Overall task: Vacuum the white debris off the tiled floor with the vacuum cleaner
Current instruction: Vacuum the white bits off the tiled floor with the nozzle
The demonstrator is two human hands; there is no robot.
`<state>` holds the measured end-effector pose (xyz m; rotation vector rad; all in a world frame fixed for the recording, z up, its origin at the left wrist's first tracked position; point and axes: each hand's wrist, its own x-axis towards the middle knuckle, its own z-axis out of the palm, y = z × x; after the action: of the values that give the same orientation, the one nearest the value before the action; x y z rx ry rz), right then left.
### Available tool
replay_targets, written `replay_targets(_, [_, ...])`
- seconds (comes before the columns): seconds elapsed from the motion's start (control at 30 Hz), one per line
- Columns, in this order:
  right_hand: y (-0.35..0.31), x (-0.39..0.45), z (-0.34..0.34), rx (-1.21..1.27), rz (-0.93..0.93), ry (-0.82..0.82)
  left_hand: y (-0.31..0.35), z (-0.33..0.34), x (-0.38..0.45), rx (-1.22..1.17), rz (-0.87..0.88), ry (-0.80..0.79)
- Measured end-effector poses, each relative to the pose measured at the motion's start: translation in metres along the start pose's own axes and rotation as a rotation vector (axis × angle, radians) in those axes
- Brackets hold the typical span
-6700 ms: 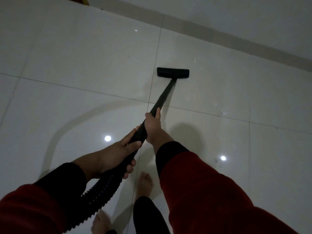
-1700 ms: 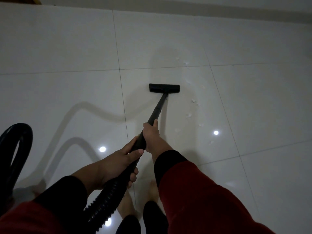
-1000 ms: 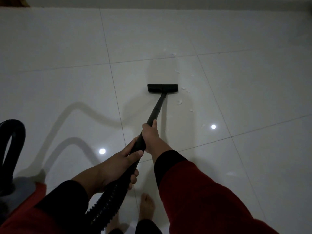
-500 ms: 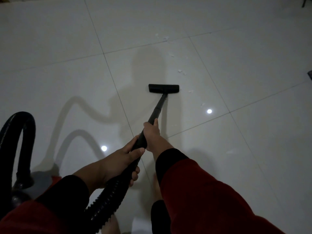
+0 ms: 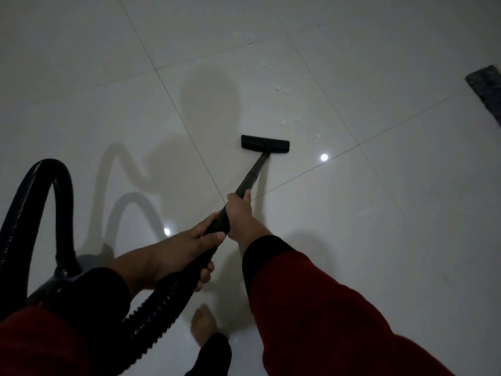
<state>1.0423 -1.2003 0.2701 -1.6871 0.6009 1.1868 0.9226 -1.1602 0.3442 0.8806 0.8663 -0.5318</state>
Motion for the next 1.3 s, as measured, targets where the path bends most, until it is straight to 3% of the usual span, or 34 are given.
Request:
replay_targets(0.47, [0.048, -0.065, 0.029, 0.199, 0.084, 0.039, -0.009, -0.028, -0.069, 0.250, -0.125, -0.072])
replay_targets(0.63, [0.049, -0.066, 0.032, 0.226, 0.138, 0.041, -0.003, -0.041, -0.069, 0.250, -0.176, -0.158])
replay_targets(0.73, [0.041, -0.056, 0.024, 0.220, 0.138, 0.039, 0.002, -0.034, -0.056, 0.283, -0.153, -0.125])
replay_targets(1.3, [-0.060, 0.062, -0.153, 0.041, 0.017, 0.095, 0.040, 0.125, 0.107, 0.088, -0.064, -0.128])
